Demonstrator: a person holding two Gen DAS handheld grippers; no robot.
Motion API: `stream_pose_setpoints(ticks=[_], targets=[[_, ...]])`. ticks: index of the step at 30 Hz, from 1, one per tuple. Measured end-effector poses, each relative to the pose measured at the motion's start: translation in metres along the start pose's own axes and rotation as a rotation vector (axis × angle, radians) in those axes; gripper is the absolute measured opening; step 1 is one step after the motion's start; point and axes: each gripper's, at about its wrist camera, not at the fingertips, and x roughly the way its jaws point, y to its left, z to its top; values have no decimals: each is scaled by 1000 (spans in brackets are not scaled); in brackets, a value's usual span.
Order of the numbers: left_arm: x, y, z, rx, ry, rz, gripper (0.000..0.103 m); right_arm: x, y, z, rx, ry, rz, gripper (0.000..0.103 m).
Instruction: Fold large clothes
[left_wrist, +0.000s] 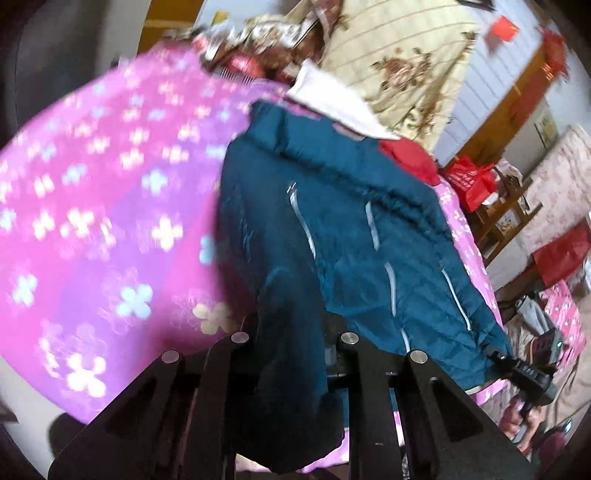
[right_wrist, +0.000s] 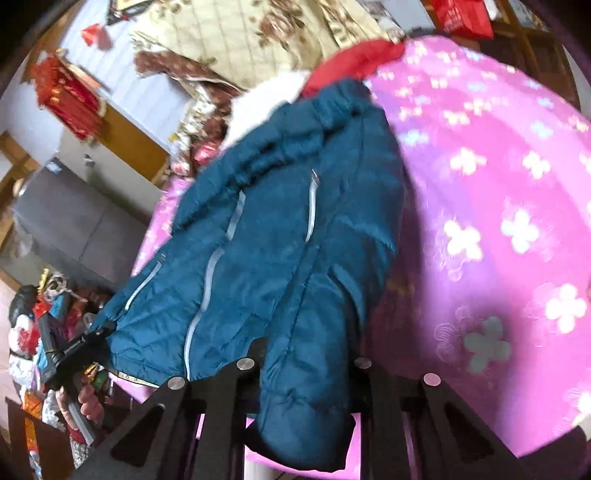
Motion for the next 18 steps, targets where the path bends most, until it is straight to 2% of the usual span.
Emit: stream_pose_setpoints(ticks=[5,10,13,18], targets=[[-39,-15,-14,66,-34,5,14,-47,28,-11,-94,-29,21,18],[-76,-5,-41,27,-34,6,14,-93,50,-36,-170,-56,63,17],[-105,-1,-54,45,-94,4,14,-110,59,-44,-187,-91,106,17],[-109,7,-33,-31,-137,-12,14,-110,71,-27,-176,-136,138,17]])
